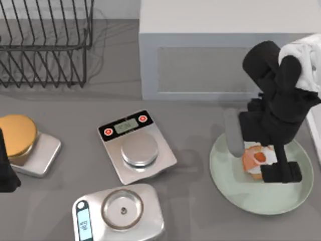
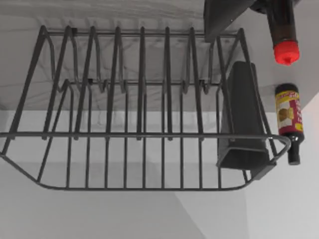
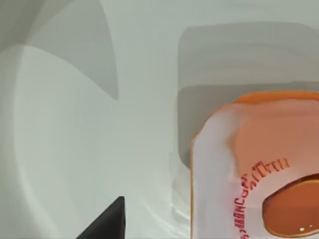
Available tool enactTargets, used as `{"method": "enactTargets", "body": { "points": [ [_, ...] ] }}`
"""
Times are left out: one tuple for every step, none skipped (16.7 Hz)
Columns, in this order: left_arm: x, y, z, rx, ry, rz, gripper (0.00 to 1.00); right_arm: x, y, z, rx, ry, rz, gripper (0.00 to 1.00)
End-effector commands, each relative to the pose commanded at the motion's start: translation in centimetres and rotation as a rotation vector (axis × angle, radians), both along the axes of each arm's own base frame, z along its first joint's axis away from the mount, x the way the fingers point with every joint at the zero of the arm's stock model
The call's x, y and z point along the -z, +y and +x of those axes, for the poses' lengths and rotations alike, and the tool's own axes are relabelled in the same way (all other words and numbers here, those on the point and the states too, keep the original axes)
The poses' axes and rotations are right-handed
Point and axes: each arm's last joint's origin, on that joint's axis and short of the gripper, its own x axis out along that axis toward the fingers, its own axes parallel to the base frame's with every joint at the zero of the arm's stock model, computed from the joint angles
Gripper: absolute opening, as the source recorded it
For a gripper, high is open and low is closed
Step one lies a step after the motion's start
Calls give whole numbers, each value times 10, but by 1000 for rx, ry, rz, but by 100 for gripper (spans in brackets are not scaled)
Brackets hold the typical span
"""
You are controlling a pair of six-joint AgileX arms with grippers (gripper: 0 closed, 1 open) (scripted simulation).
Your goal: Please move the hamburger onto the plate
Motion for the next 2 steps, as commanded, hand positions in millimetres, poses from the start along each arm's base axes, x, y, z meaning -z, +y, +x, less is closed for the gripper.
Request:
{"method": "enactTargets", "body": {
  "points": [
    [0,0,0,0,0,0,100,0,0,0,0,0,0,100],
    [0,0,0,0,0,0,100,0,0,0,0,0,0,100]
  ]
}}
